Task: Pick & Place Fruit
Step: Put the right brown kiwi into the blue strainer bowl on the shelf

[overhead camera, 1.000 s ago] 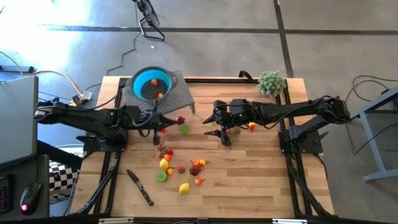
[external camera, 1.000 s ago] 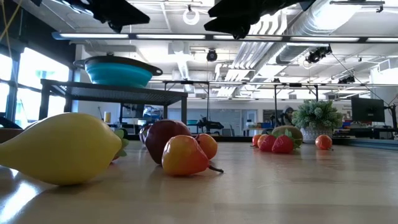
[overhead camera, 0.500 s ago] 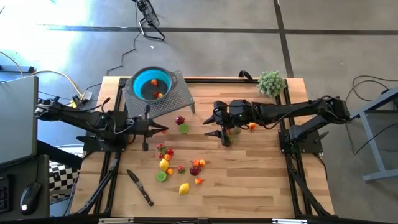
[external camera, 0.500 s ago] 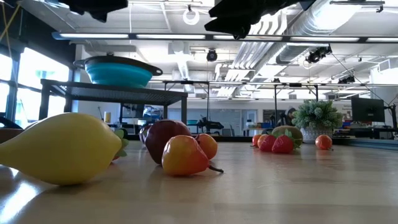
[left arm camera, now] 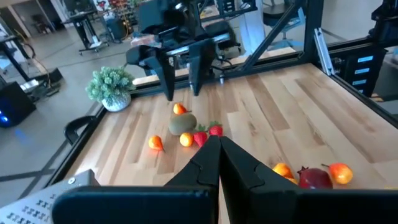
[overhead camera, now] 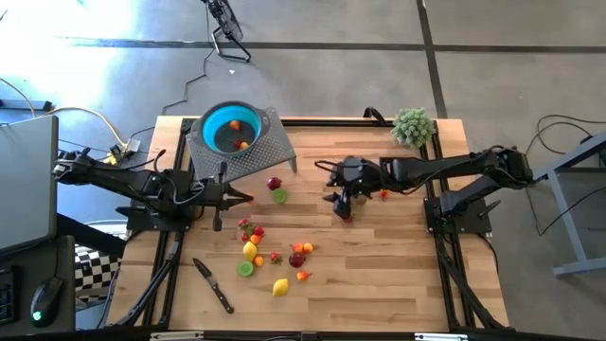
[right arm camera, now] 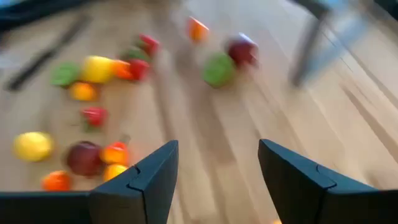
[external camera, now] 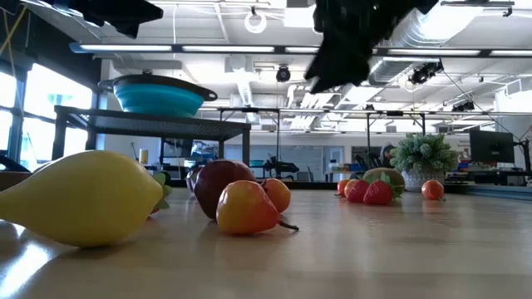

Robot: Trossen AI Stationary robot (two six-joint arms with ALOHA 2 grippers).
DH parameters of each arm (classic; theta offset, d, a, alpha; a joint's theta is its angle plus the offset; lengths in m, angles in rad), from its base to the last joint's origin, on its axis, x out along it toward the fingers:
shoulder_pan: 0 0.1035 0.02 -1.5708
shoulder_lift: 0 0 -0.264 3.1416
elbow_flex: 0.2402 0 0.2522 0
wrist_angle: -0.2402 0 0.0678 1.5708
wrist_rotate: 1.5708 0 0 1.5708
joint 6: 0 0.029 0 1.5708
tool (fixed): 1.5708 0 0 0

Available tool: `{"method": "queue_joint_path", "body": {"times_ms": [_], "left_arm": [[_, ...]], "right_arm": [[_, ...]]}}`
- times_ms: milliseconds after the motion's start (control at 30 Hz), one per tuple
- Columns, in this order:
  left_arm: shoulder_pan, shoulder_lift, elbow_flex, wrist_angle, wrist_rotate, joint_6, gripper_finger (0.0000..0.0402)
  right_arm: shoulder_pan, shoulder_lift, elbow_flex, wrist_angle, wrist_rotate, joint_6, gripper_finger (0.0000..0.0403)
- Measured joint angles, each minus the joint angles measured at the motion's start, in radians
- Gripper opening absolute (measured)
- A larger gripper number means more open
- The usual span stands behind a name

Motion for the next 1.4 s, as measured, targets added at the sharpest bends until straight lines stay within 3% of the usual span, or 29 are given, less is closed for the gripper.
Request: {"method": "queue_joint_path", "body": {"times_ms": [733, 967, 1400], "left_arm": [[0.000, 0.000, 0.000, -0.028, 0.000, -0.009, 0.0001], [0.000, 0.000, 0.000, -0.027, 0.000, -0.009, 0.0001], [0.000, 0.000, 0.000, -0.027, 0.000, -0.009, 0.0001]], "right_arm": [[0.000, 0.000, -0.001, -0.488, 0.375, 0.685, 0.0215], [0.001, 0.000, -0.081, -0.455, 0.336, 0.710, 0.0215], [0.001, 0.000, -0.259, -0.215, 0.294, 0.800, 0.0218]]}}
